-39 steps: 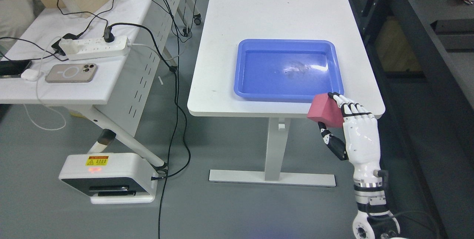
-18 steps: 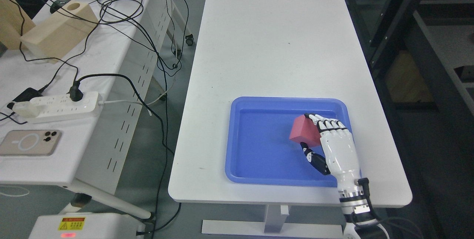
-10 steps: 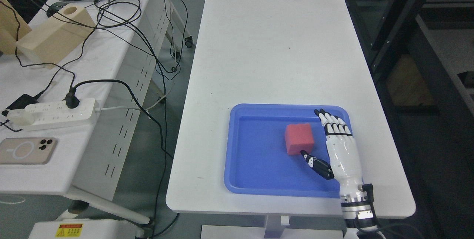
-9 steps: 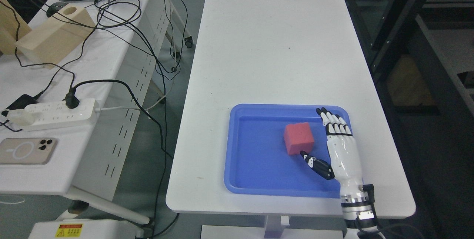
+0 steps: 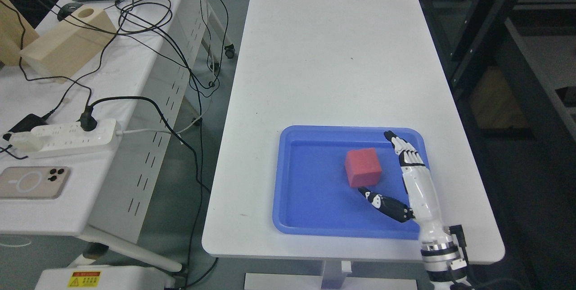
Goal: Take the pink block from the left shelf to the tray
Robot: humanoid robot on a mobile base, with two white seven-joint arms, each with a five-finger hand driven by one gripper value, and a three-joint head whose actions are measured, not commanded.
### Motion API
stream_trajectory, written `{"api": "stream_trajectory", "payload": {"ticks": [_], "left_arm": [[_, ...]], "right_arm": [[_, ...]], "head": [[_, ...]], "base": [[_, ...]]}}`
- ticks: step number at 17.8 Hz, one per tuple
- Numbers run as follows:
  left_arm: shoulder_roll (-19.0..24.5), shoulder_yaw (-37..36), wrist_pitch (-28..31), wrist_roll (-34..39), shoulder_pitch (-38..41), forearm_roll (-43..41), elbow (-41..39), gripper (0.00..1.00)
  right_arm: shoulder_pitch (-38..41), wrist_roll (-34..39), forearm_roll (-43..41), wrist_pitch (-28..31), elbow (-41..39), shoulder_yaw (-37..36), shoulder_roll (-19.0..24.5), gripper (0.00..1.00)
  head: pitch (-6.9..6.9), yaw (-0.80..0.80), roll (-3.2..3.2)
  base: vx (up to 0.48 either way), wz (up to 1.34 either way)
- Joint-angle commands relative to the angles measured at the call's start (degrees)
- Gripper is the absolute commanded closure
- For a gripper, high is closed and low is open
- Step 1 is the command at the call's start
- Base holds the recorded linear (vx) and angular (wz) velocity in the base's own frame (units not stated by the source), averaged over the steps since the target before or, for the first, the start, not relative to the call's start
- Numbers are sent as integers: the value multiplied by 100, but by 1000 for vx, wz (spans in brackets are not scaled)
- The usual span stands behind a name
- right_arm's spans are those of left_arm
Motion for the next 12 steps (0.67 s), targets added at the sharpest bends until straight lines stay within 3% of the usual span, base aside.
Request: {"api": "stream_trajectory", "payload": {"ticks": [1, 7, 10, 12], "left_arm": [[100, 0, -3, 2, -167, 0, -100, 0], [100, 0, -3, 2, -176, 0, -100, 0], [100, 0, -3, 2, -167, 0, -100, 0], [100, 0, -3, 2, -167, 0, -100, 0]], "right_arm": [[64, 544, -3669, -590, -4, -417, -100, 1], [99, 562, -3687, -406, -4, -426, -100, 1], [38, 614, -3696, 427, -4, -426, -100, 1], [-59, 1261, -3696, 946, -4, -487, -100, 1]], "head": [[0, 0, 0], [0, 0, 0], [0, 0, 0], [0, 0, 0]], "base": [[-15, 0], [-59, 9], [-183, -6], [-220, -28]]}}
